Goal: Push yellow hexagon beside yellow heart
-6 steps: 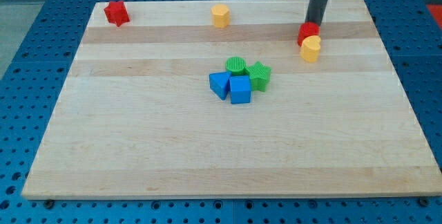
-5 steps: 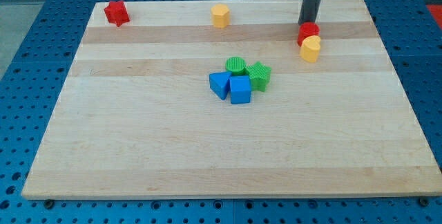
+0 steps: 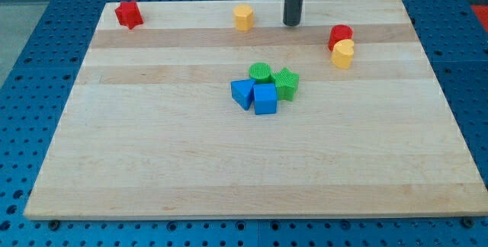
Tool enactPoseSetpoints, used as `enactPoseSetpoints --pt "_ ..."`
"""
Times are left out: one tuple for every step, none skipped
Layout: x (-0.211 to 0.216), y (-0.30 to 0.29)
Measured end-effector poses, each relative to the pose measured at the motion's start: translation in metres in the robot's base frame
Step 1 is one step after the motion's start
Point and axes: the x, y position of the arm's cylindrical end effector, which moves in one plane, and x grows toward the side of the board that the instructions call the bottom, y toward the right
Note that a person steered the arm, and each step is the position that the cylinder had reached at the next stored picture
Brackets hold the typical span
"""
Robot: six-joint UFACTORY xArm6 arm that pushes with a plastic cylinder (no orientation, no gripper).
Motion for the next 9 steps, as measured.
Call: enactPoseSetpoints --pt "-0.015 -0.018" --pt "-0.029 -0.031" --pt "-0.043 -0.043" --pt "-0.054 -0.058" --pt "-0.060 -0.075" --pt "-0.060 -0.090" --pt "-0.060 -0.108" --pt "-0.056 -0.121" --pt "-0.046 -0.124"
